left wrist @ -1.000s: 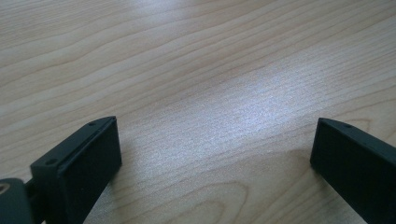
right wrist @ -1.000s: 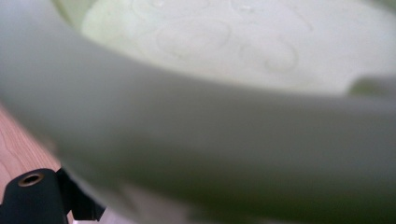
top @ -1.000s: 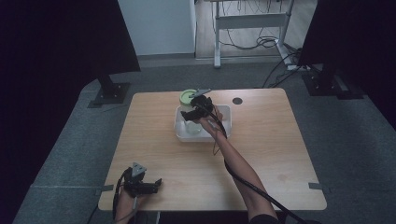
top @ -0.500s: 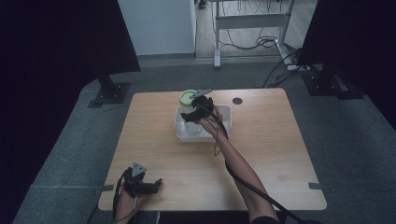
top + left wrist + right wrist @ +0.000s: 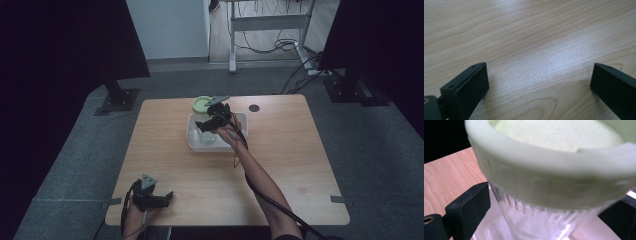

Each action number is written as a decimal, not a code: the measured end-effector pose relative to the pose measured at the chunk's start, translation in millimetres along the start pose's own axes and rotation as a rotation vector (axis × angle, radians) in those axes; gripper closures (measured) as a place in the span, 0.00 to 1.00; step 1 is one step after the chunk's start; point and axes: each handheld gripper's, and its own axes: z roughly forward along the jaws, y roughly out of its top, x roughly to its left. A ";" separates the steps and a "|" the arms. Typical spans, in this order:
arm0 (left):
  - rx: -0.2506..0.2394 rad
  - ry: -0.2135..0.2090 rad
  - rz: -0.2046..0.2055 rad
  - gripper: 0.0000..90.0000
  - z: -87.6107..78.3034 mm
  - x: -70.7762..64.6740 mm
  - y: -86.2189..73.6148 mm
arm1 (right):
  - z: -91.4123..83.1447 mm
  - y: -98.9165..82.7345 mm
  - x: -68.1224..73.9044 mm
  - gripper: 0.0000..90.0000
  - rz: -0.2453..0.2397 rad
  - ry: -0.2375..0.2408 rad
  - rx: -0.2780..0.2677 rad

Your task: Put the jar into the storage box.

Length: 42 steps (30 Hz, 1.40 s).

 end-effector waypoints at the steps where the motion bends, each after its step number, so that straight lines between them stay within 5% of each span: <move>1: 0.000 0.000 0.000 0.02 0.0 0.0 0.0 | -1.4 0.4 0.3 0.04 0.001 -0.001 -0.003; 42: 0.000 0.000 -0.001 0.02 0.0 -0.1 0.0 | -41.2 -13.2 7.3 0.04 -0.033 0.032 0.001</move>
